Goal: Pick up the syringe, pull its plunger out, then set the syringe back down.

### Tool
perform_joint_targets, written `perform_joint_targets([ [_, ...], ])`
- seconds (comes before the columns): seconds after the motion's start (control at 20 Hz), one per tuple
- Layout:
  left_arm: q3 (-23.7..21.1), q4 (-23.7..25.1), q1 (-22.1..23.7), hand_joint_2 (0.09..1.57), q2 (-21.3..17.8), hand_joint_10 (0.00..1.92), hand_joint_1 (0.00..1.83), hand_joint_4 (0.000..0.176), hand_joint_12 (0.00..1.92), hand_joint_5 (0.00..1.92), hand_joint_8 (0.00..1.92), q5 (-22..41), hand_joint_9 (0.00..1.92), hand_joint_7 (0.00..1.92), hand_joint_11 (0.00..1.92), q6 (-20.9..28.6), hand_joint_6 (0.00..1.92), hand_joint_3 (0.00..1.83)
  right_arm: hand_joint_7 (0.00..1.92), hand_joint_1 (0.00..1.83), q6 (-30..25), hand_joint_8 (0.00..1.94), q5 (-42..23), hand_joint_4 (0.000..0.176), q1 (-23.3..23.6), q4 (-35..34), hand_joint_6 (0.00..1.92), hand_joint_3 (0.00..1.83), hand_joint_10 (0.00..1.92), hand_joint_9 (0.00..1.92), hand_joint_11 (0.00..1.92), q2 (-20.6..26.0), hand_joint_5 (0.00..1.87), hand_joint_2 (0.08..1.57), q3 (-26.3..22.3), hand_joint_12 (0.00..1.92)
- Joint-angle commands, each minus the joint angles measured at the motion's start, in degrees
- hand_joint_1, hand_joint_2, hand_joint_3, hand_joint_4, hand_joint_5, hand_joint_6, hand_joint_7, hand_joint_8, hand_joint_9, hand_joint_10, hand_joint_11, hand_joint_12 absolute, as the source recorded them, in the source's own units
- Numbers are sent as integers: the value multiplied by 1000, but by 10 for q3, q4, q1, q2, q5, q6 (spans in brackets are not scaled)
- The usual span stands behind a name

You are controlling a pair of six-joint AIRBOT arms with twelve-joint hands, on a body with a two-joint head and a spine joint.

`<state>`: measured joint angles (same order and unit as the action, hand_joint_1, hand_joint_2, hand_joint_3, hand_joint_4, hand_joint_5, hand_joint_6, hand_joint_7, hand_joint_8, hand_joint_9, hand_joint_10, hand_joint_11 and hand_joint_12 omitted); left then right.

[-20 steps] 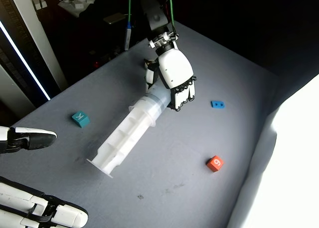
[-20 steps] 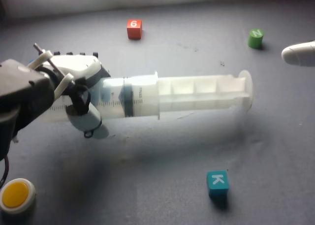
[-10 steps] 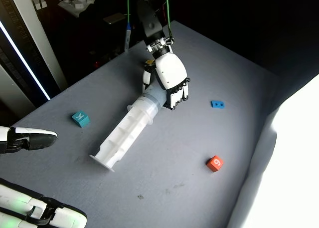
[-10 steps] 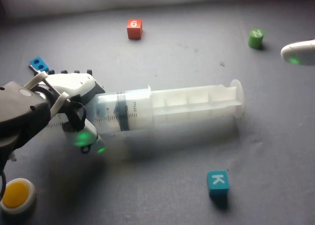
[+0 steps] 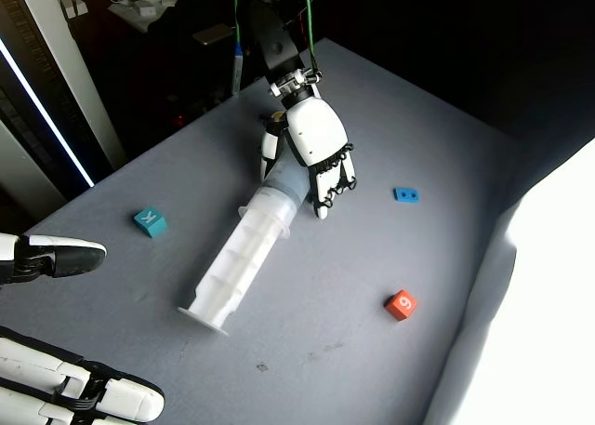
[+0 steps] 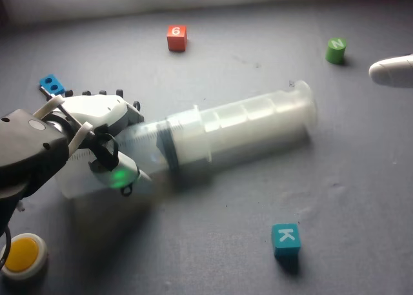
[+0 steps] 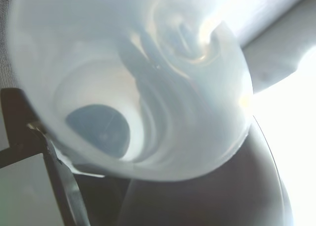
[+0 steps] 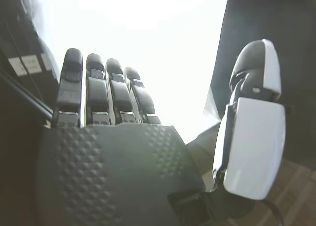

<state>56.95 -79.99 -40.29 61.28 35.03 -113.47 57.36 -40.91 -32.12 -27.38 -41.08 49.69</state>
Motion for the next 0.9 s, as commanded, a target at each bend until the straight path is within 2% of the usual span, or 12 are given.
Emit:
perform_joint_targets([
  [0.0, 1, 15, 0, 1004, 3, 13, 924, 0, 926, 467, 0, 18, 592, 593, 147, 1, 0, 0, 62, 650, -4, 4, -71, 0, 4, 9, 0, 0, 2, 86, 0, 3, 0, 858, 1, 303],
  [0.45, 2, 30, 20, 976, -1, 0, 832, 0, 897, 392, 0, 17, 534, 526, 119, -3, 0, 0, 93, 655, -4, 6, -72, 0, 4, 10, 0, 0, 7, 113, 0, 3, 0, 841, 1, 339],
  [0.6, 3, 30, 38, 939, -4, 0, 830, 0, 883, 357, 0, 12, 509, 505, 100, -18, 0, 0, 60, 639, -4, 0, -72, 0, 4, 10, 0, 0, 0, 85, 0, 2, 0, 854, 1, 275],
  [0.75, 2, 24, 62, 921, -10, 0, 725, 0, 830, 322, 0, 0, 490, 468, 107, -39, 0, 0, 52, 625, -4, 3, -72, 0, 4, 11, 0, 3, 3, 70, 0, 2, 0, 863, 1, 235],
  [0.85, 0, 10, 80, 910, -14, 1, 747, 0, 861, 287, 3, -6, 461, 440, 59, -63, 3, 0, 41, 644, -4, 2, -72, 0, 4, 11, 0, 0, 3, 62, 0, 2, 0, 862, 1, 227],
])
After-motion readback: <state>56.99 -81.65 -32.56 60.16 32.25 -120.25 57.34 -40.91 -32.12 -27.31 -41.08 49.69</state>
